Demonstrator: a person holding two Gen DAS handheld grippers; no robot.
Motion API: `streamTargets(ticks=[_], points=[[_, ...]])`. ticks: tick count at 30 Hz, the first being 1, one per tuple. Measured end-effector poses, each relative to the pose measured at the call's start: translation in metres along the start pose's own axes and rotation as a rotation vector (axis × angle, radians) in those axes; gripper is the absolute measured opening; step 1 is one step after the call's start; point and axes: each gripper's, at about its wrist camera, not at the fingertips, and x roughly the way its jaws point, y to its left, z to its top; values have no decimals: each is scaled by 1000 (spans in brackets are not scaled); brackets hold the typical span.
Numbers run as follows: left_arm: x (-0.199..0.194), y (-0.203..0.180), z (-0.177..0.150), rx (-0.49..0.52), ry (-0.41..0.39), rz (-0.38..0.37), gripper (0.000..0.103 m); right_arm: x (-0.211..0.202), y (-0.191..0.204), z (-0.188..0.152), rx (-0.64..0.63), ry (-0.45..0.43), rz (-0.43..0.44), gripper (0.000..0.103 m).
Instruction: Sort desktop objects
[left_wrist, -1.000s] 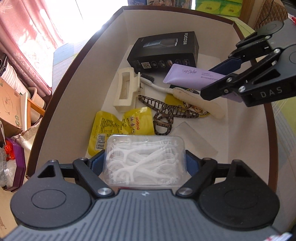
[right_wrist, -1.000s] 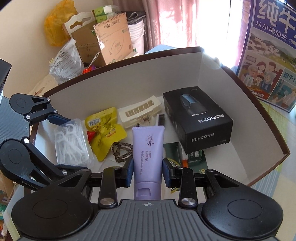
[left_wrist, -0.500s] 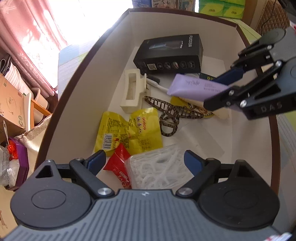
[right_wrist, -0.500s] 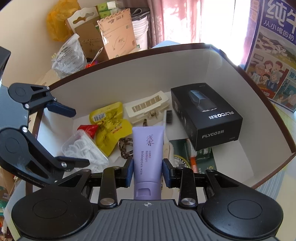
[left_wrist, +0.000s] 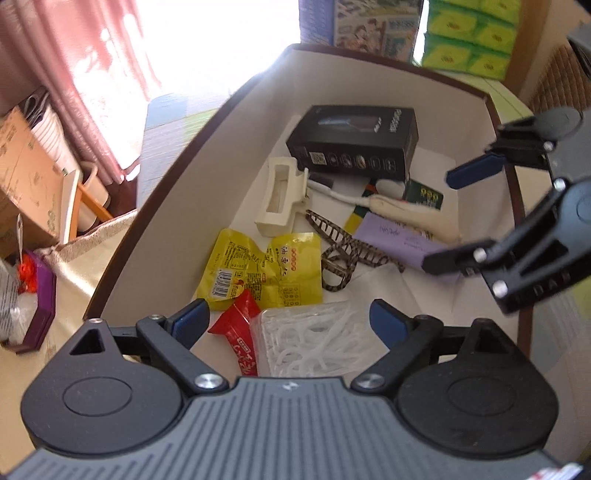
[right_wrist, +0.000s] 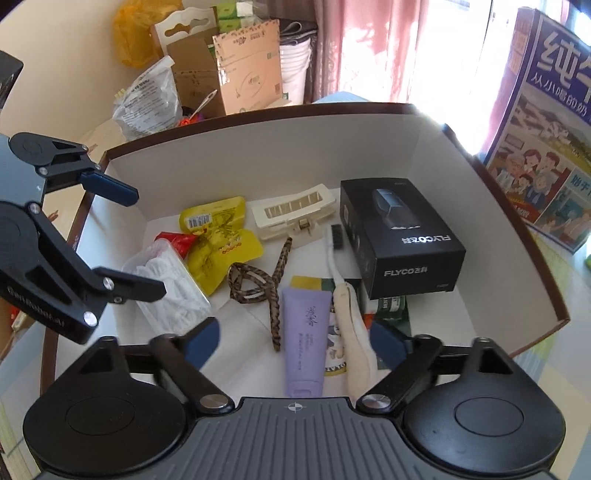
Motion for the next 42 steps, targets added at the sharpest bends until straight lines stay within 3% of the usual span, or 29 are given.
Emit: streamTargets(ticks=[5, 16, 26, 42], points=[[-13, -4, 1, -63, -24, 27, 98, -12, -1, -3, -7, -21, -11, 101], [-54, -21, 2, -151, -131, 102, 102, -47, -12, -10, 35, -85, -69, 101], [-103, -49, -10, -222, -222, 167, 102, -91, -12, -32, 96, -167, -68, 101], [-162, -109, -43, -351, -246, 257, 102, -147, 8, -72, 79, -244, -30, 101]])
